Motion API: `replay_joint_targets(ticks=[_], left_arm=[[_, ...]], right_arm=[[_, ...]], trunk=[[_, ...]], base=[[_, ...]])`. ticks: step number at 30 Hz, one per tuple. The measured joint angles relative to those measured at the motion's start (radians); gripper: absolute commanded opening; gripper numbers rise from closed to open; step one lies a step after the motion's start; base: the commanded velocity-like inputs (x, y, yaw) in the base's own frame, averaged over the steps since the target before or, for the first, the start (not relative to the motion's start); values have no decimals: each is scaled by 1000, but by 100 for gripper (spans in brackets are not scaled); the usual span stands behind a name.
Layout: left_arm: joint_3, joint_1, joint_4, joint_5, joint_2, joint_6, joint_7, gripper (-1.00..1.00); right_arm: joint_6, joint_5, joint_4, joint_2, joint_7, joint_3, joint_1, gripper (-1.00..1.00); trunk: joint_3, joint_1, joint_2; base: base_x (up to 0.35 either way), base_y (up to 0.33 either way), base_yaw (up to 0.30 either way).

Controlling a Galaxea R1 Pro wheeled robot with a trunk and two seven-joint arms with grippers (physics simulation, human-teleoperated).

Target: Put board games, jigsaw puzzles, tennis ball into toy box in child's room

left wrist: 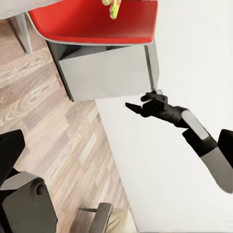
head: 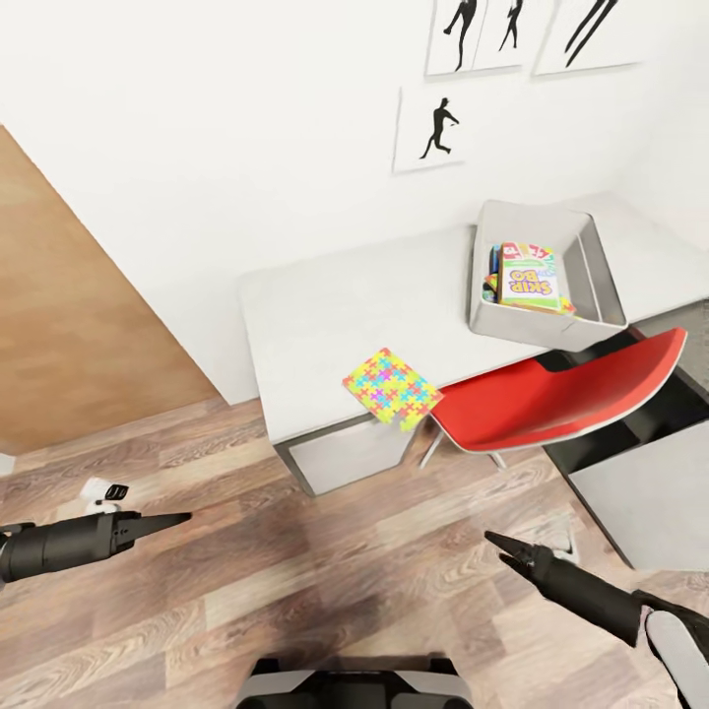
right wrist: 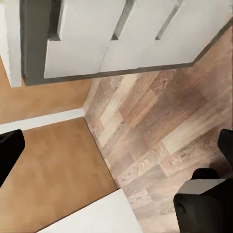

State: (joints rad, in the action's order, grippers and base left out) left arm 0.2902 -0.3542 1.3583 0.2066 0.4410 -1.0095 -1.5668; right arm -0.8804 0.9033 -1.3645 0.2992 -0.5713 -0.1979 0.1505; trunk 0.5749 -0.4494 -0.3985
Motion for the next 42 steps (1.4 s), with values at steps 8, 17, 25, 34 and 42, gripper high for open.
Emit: replay_joint_targets(ticks=[8, 17, 25, 34, 42], left_arm=[[-1, 0, -18, -2, -1, 1, 0, 100], [-3, 0, -85, -30, -3, 45, 0, 100], [-1, -9, -236, -149, -2, 142, 61, 100], [-4, -12, -331, -232, -8, 202, 301, 100], [-12, -12, -336, -236, -10, 203, 590, 100]], right_arm=[[345, -191, 320, -18, -4, 81, 0, 100], [646, -233, 549, -32, 3, 186, 1, 100], [707, -235, 603, -36, 5, 193, 1, 100], [717, -234, 651, -29, 12, 185, 1, 100], [742, -233, 680, -25, 14, 183, 1, 100]], trunk=[[-12, 0, 0], [-26, 0, 0], [-39, 0, 0], [-53, 0, 0], [-66, 0, 0]], base=[[0, 0, -140], [0, 0, -35], [0, 0, -1], [0, 0, 0], [0, 0, 0]])
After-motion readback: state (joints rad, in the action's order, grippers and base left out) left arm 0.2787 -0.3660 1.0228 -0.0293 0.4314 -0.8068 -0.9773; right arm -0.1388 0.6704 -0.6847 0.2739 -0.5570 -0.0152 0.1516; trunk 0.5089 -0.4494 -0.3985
